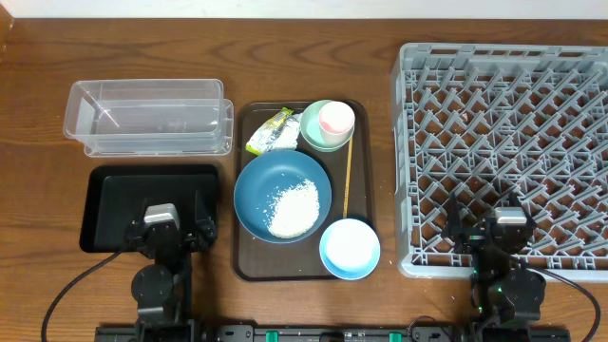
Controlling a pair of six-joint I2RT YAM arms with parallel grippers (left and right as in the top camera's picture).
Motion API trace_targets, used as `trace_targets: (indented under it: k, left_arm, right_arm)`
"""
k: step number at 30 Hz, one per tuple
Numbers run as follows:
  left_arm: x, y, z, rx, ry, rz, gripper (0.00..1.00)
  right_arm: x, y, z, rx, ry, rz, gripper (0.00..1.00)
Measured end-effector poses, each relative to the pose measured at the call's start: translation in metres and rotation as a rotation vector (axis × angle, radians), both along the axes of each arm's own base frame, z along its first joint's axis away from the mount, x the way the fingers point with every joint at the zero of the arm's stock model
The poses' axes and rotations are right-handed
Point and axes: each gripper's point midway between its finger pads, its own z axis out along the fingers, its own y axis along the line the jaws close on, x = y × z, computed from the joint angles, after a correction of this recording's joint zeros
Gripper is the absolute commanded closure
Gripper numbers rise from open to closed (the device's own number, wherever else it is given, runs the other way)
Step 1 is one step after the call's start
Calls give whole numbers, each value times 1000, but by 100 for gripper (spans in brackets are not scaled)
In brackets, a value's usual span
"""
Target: Sort waste into correct bins and load items into the dishwasher rack
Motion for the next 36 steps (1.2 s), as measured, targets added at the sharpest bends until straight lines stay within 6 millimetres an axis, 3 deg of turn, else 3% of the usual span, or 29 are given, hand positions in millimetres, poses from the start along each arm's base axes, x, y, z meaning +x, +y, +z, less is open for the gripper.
trace_targets:
  k: [14, 17, 24, 30, 36]
  left_arm:
    - [0, -1, 0, -7, -2, -6, 5]
    - [2, -14, 0, -89, -10, -75, 5]
    - [-3, -66, 6, -456, -4, -341, 5]
    - [-8, -84, 8, -662, 36, -423, 5]
    - [-15, -100, 10, -707, 70, -516, 5]
  right_arm:
    - [0, 0, 0, 0, 0, 0, 1]
    - [0, 0, 0, 0, 0, 0, 1]
    - [0, 0, 0, 0, 0, 0, 1]
    - [0, 0, 0, 0, 0, 0, 1]
    - [0, 0, 0, 0, 0, 0, 1]
